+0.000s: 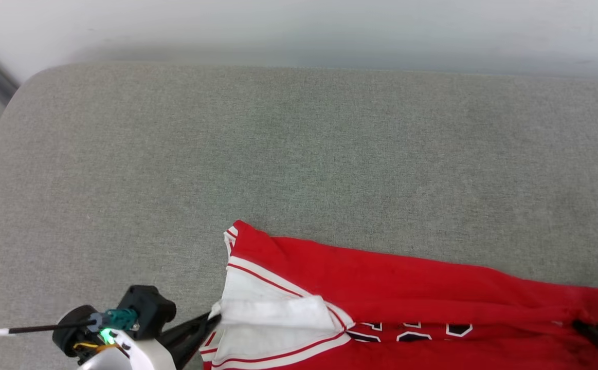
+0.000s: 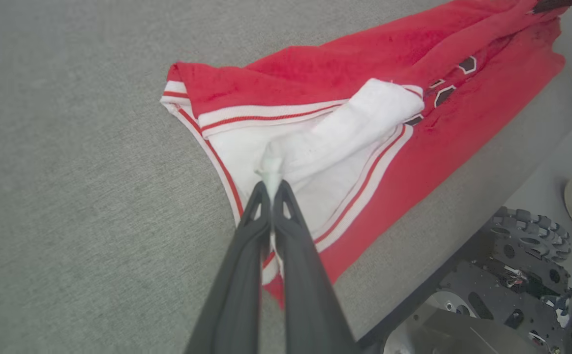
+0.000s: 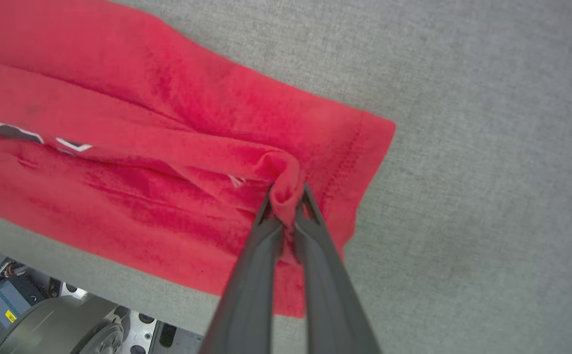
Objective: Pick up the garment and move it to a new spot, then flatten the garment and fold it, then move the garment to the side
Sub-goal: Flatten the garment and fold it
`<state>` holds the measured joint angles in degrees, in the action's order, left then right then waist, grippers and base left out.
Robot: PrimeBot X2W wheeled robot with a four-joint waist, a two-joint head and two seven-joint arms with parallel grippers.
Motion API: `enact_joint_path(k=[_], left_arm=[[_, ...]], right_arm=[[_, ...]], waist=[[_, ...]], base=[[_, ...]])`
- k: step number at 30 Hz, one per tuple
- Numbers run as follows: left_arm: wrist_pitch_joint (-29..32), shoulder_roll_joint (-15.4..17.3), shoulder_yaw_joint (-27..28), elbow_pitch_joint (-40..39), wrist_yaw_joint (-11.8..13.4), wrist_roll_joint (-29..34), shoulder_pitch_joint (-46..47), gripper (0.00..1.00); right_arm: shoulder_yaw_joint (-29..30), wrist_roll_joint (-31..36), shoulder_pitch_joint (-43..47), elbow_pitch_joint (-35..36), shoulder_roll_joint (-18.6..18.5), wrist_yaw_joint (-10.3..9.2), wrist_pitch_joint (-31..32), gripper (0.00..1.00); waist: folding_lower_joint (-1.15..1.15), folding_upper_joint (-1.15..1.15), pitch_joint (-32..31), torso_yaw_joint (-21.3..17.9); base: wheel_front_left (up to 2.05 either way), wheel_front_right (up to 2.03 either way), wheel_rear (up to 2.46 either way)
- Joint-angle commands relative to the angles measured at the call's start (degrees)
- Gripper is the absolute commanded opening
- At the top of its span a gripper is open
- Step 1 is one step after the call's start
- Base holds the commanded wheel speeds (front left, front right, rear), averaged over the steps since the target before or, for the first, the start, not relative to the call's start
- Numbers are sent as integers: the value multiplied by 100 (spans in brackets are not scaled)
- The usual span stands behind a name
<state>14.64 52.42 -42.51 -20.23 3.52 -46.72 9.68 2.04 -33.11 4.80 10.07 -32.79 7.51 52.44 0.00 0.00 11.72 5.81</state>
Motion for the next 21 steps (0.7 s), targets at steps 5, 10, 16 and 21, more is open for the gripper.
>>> enact_joint_path(k=[5,10,16,21], left_arm=[[15,-195,-248,458,-155,104,-51,0],[-73,-402,-432,972,-320,324,143,0],[-105,-686,-583,1411,-457,326,229,0],[-159,-822,-602,1600,-455,265,201,100]], right_arm=[[-314,15,169,-113,-201,-4,-168,0],[-643,39,56,-355,-352,-4,-413,0],[-921,-101,-56,-662,-420,-4,-702,0],[-1025,-134,-170,-873,-470,-4,-1230,100]], waist=[[0,0,67,8],[0,0,115,19],[0,0,98,14],[0,0,-49,-1]], base=[[0,0,0],[0,0,0],[0,0,0],[0,0,0]])
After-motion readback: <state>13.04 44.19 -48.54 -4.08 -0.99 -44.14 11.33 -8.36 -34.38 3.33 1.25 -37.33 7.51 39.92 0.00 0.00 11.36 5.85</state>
